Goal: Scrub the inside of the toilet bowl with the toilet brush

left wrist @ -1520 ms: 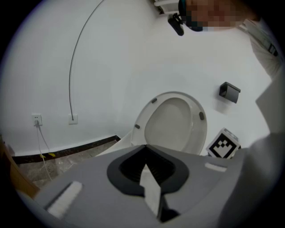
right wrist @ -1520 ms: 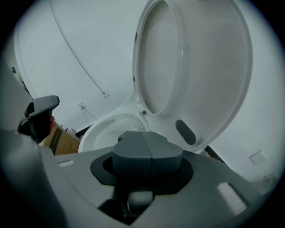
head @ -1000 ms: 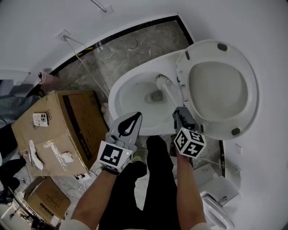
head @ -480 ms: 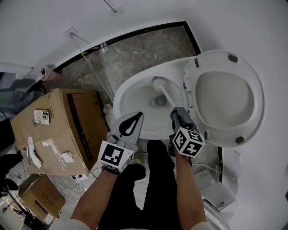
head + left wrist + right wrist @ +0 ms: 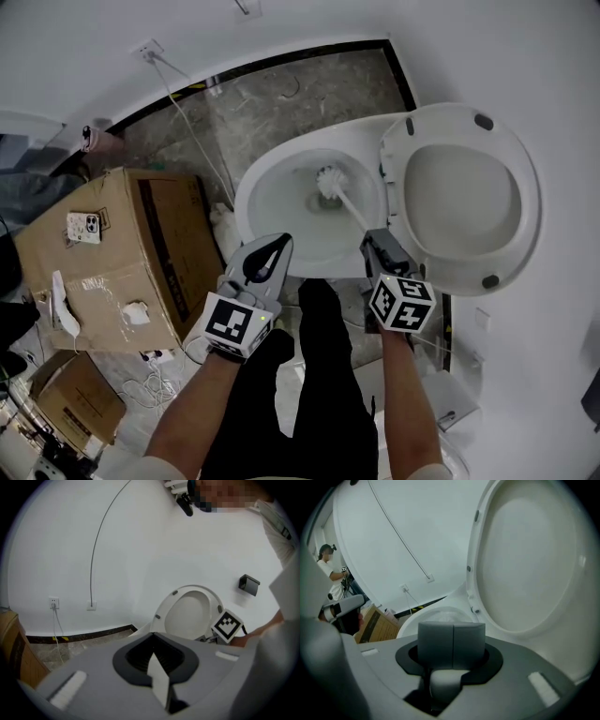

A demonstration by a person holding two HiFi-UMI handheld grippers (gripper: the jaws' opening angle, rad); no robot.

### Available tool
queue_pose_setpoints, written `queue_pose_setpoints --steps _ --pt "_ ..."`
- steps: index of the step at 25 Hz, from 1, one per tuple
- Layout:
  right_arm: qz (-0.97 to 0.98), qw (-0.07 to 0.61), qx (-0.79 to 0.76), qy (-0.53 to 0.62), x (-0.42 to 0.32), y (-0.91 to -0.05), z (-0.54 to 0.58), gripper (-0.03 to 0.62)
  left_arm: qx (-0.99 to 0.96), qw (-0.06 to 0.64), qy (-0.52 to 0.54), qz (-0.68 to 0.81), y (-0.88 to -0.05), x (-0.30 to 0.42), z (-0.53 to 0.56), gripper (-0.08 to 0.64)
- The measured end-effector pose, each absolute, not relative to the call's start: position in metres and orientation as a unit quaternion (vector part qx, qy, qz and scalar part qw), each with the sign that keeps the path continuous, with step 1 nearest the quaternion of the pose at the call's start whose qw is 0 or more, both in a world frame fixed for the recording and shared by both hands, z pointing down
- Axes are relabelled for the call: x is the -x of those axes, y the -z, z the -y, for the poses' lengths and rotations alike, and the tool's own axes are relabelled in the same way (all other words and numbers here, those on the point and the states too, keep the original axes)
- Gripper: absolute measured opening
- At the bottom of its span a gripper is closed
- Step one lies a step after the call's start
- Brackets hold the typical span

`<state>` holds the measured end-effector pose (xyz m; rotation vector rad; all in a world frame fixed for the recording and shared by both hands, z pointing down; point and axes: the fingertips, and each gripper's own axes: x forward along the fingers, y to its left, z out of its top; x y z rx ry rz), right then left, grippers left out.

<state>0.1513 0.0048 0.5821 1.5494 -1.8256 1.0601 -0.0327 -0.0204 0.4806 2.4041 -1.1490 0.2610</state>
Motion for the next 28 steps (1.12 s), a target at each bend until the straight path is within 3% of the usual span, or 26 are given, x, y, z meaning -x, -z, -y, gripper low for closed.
queue_pose_setpoints --steps 7,13,20,28 --pt "0.6 0.297 -0.601 -0.436 -0.164 -0.619 -0.042 0.166 -0.874 0.237 -0.097 0.413 -0.484 0.029 0.018 0.006" --pt "0.572 0.289 -0.624 -0.448 -0.161 -0.655 -0.039 0.166 -0.877 0.239 -0.106 0.404 -0.505 0.023 0.017 0.006" --pt "0.528 0.223 -0.662 -0.483 -0.159 -0.687 -0.033 0.166 -0.881 0.225 -0.127 0.396 -0.542 0.027 0.012 0.006" --pt "0.533 0.213 -0.659 -0.487 -0.144 -0.697 -0.026 0.166 -0.878 0.229 -0.124 0.401 -0.554 0.031 0.015 0.006"
